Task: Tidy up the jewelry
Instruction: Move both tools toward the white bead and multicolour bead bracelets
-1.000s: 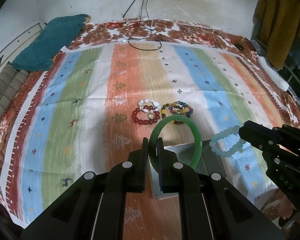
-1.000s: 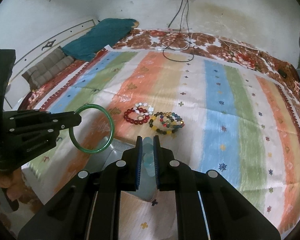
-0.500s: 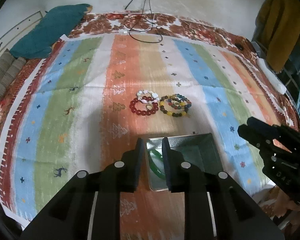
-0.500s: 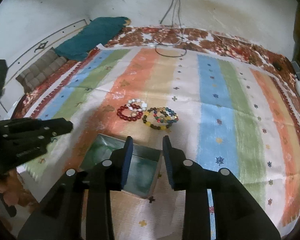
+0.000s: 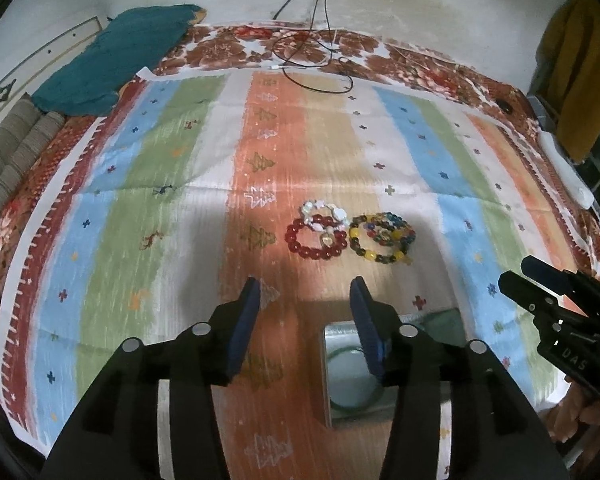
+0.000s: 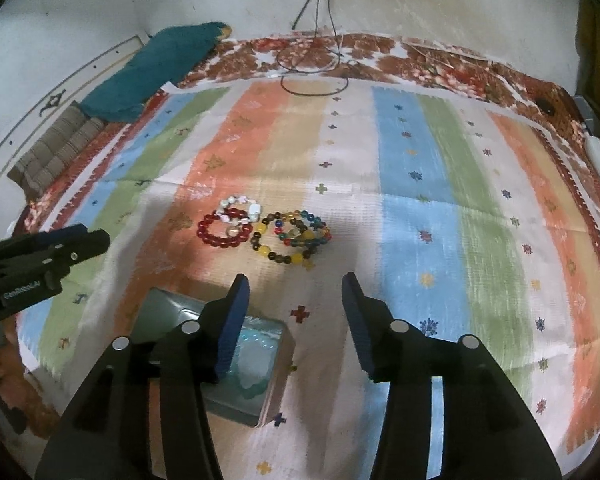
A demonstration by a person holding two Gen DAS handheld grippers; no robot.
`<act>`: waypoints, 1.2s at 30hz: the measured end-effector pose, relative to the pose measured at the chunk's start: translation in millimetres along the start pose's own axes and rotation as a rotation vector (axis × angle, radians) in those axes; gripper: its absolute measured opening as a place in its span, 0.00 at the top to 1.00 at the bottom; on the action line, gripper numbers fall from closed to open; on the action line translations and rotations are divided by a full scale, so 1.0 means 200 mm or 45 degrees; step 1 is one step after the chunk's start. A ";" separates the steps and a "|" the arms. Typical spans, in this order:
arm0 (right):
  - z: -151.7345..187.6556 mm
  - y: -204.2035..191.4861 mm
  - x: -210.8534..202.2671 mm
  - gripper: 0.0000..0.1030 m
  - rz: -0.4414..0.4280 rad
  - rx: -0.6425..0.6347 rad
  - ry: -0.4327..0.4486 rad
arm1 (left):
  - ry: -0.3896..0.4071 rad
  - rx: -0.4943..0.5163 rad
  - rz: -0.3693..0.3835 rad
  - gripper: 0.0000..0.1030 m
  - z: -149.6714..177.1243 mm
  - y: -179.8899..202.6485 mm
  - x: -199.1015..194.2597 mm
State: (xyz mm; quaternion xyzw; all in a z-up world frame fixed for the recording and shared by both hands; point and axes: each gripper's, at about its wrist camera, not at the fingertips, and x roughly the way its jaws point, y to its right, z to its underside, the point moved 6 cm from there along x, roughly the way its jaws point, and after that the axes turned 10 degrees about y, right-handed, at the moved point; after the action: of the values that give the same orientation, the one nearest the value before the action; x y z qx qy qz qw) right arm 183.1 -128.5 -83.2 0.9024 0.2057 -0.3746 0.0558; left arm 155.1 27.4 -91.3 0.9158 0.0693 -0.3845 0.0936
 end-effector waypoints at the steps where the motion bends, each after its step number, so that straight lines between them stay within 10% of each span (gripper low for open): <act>1: 0.00 0.00 0.01 0.51 0.003 -0.003 -0.006 | 0.000 0.009 -0.003 0.50 -0.01 0.00 0.01; 9: -0.03 0.06 0.12 0.35 0.002 0.042 -0.051 | -0.027 -0.006 0.010 0.41 -0.05 -0.01 0.14; 36: -0.09 0.14 0.48 0.35 0.056 0.070 -0.155 | -0.122 0.103 -0.090 0.41 -0.12 0.02 0.56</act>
State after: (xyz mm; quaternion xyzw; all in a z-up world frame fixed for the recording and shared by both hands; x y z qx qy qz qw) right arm 268.1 -118.5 -139.2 0.8834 0.1717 -0.4330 0.0515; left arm 250.6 35.4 -155.2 0.8964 0.0814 -0.4333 0.0460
